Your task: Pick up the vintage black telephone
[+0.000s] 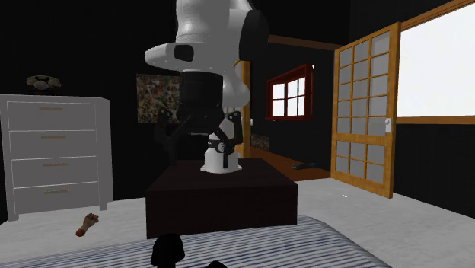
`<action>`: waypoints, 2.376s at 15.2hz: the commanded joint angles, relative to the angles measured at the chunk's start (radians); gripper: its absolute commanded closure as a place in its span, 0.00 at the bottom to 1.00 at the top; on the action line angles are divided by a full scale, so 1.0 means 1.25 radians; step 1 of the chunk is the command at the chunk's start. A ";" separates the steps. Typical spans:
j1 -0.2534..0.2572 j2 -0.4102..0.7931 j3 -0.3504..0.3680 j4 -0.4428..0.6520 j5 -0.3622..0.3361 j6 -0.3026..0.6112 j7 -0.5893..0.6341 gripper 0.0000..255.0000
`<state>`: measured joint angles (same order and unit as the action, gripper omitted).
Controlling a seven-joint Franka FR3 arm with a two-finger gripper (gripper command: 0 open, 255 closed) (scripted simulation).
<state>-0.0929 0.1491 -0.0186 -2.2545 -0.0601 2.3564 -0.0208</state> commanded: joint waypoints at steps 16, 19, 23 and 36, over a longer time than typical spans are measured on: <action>-0.033 0.417 -0.007 0.322 0.028 0.110 -0.009 0.00; -0.033 0.449 -0.007 0.331 0.028 0.133 -0.008 0.00; -0.033 0.448 -0.007 0.330 0.028 0.133 -0.009 1.00; -0.033 0.405 -0.007 0.319 0.028 0.101 -0.009 1.00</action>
<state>-0.1330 0.6639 -0.0276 -1.8596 -0.0252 2.4913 -0.0313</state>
